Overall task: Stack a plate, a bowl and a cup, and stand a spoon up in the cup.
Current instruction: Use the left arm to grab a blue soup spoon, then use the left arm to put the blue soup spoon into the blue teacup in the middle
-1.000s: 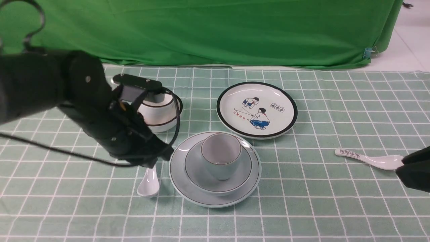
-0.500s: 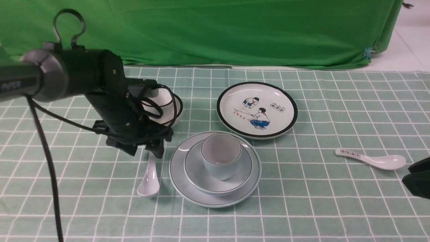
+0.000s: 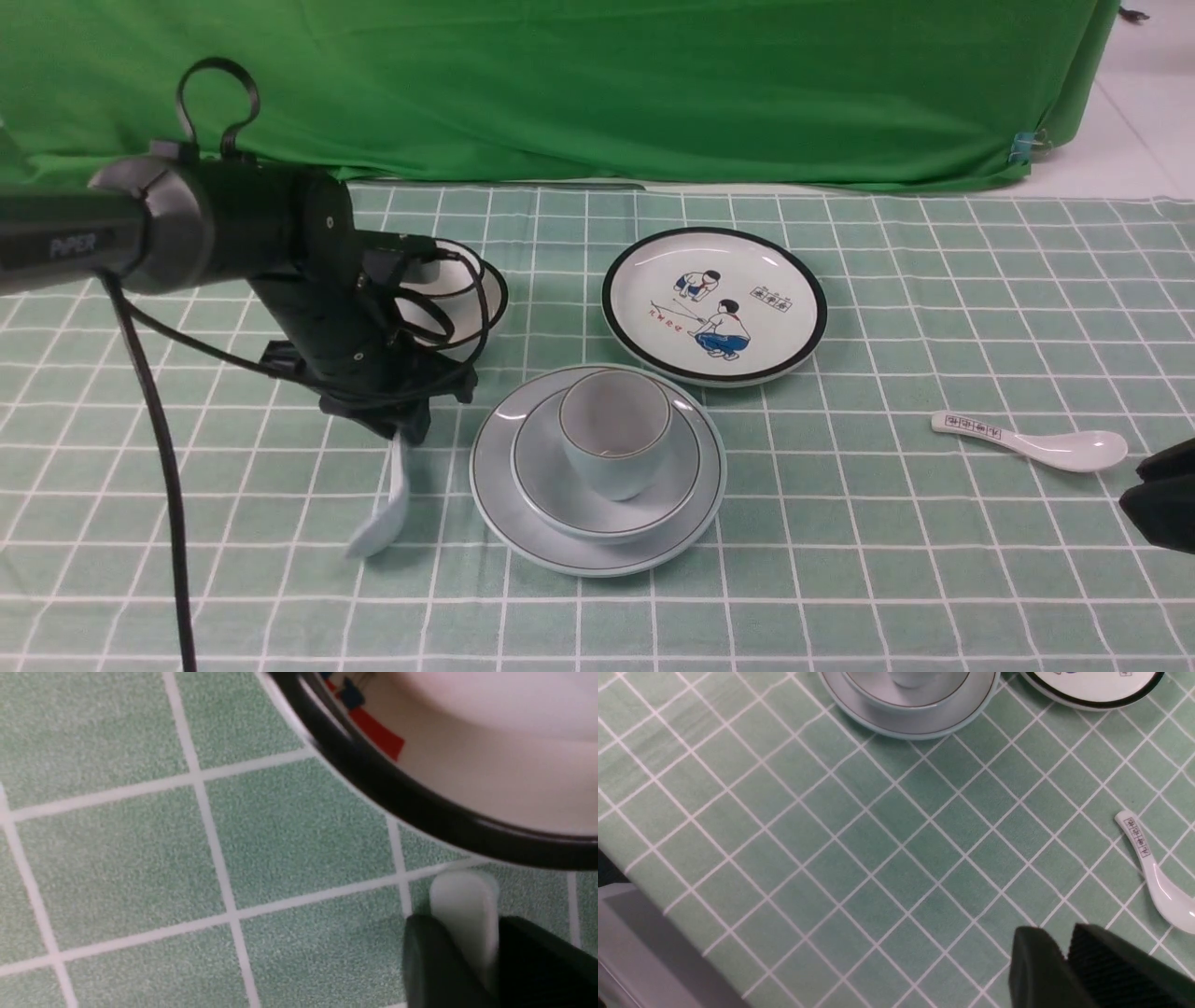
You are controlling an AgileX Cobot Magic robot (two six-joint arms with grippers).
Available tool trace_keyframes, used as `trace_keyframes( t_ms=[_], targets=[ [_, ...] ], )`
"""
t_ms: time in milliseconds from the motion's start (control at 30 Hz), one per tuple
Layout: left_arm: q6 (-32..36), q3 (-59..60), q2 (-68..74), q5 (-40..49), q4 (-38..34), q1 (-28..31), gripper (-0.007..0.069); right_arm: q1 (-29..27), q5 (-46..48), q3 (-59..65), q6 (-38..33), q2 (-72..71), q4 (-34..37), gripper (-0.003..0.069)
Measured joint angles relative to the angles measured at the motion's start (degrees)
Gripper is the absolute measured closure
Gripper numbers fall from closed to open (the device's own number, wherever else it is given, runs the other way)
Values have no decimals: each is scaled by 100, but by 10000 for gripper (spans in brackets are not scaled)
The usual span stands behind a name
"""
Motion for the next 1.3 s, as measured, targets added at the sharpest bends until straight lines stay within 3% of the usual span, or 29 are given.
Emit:
trace_keyframes(
  t_ms=[67,233,400,433,467,567,667,700,733,800,967,1300],
  targets=[
    [68,-4,0,147,-76,0,585,0,21,0,0,0,0,515],
    [134,145,-284,677,-143,0,592,0,190,0,5,0,0,510],
    [155,806,-1488,206,-199,-54,592,0,235,0,12,0,0,503],
    [264,1266,-2139,-477,-279,-182,592,0,235,0,17,0,0,501],
    [307,1395,-2305,-573,-328,-203,592,0,235,0,17,0,0,500],
    [1110,2749,-3619,-2935,-1263,-823,592,0,156,0,17,0,0,498],
    [1603,3637,-4261,-5139,-1730,-1553,592,0,-28,0,17,0,0,494],
    [1619,3692,-4287,-5288,-1730,-1553,592,0,-44,0,17,0,0,494],
    [1630,4102,-4410,-6388,-1670,-1978,592,0,-187,0,17,-1,0,494],
    [1336,4320,-4388,-7326,-1229,-2335,592,0,-304,0,17,-6,0,491],
    [373,4360,-3911,-8652,332,-2619,592,0,-482,0,157,-6,0,487],
    [-468,4360,-2253,-10588,856,-2387,592,0,-500,0,438,-6,0,480]
  ],
)
